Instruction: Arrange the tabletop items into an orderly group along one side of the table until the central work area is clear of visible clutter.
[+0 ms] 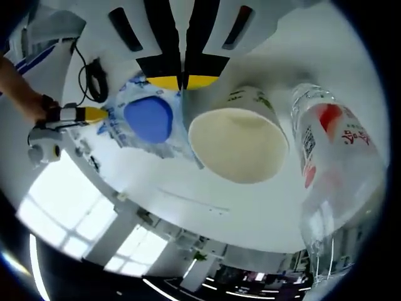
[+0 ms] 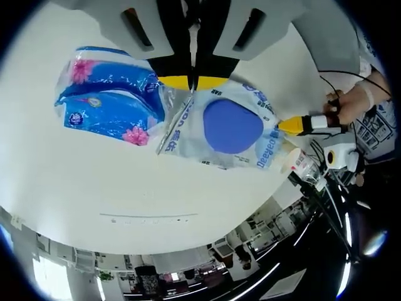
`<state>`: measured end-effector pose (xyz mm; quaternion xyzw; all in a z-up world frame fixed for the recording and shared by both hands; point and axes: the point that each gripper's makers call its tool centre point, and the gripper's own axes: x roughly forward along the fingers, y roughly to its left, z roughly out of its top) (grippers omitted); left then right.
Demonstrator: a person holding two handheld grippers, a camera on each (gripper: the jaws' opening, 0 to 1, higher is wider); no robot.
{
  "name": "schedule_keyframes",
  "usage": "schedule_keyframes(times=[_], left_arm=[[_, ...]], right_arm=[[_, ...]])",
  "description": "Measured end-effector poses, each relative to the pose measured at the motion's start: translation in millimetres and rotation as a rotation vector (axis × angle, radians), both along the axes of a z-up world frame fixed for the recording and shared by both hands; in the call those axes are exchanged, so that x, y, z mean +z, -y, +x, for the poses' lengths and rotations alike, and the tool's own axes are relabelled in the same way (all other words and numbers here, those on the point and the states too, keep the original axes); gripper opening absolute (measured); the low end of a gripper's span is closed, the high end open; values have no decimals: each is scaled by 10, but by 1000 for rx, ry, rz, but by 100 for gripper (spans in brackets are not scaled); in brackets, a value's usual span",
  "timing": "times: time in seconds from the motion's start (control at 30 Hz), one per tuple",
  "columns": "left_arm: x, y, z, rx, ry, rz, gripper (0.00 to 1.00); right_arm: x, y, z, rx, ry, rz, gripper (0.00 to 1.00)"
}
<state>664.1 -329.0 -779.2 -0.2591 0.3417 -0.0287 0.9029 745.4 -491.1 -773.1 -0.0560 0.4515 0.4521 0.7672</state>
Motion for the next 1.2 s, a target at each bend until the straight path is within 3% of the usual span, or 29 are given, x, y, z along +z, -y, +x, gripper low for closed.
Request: schedule_keyframes(times=[1.2], left_arm=[[-205,18,44,20,-14,-4,0]], right_arm=[[-176,83,33,-35,-12,-14,0]])
